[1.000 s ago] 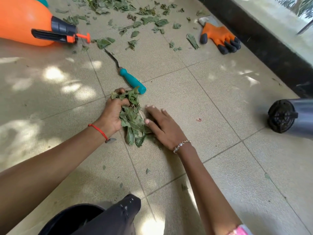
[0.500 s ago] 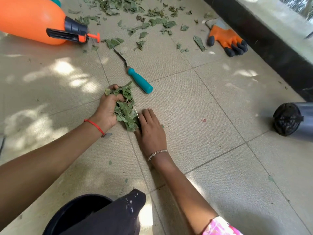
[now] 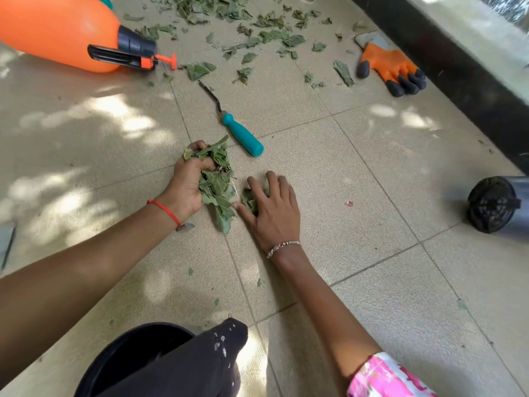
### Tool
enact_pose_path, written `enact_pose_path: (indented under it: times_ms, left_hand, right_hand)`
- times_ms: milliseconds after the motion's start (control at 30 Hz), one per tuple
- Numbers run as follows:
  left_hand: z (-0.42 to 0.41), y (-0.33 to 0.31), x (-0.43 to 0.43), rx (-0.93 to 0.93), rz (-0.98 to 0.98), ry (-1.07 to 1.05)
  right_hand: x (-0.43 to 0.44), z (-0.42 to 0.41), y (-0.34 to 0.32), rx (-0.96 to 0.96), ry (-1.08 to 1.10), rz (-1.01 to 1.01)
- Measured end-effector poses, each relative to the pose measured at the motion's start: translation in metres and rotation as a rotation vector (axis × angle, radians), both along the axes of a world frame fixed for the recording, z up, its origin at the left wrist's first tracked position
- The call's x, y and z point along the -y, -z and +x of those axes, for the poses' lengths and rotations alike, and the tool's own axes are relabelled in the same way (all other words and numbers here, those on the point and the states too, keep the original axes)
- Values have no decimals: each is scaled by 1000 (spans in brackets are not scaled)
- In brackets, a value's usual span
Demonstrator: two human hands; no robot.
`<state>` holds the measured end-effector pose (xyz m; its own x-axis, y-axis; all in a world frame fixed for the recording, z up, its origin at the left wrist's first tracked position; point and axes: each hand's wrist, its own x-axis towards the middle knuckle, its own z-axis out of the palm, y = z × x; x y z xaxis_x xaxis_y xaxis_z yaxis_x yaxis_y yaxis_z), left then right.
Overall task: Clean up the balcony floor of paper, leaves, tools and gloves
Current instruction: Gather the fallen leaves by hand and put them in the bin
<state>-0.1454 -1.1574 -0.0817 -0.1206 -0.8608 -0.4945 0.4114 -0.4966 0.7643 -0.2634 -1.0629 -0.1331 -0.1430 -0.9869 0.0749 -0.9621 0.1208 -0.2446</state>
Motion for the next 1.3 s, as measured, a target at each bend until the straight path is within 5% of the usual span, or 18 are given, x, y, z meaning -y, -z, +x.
enact_pose_path:
  times_ms: [133, 467, 533, 733, 867, 967, 1300]
  left_hand:
    - [-2, 2, -1, -9, 5, 5]
    - [-3, 3, 0, 2, 39, 4]
    - [-3, 1, -1, 11, 39, 7]
    - [-14, -5, -10, -7, 60, 37]
    - [-28, -3, -21, -43, 83, 90]
    - [-39, -3, -32, -112, 109, 114]
    - [-50, -19, -43, -219, 163, 97]
  right_hand:
    - [23, 2, -4, -144, 77, -146]
    - [39, -19, -19, -50, -71, -3]
    - [44, -28, -21, 124, 18, 0]
    - [43, -40, -46, 1242, 696, -245]
    - [46, -19, -69, 1541, 693, -393]
    - [51, -1, -82, 1528, 642, -497]
    - [47, 24, -54, 737, 182, -593]
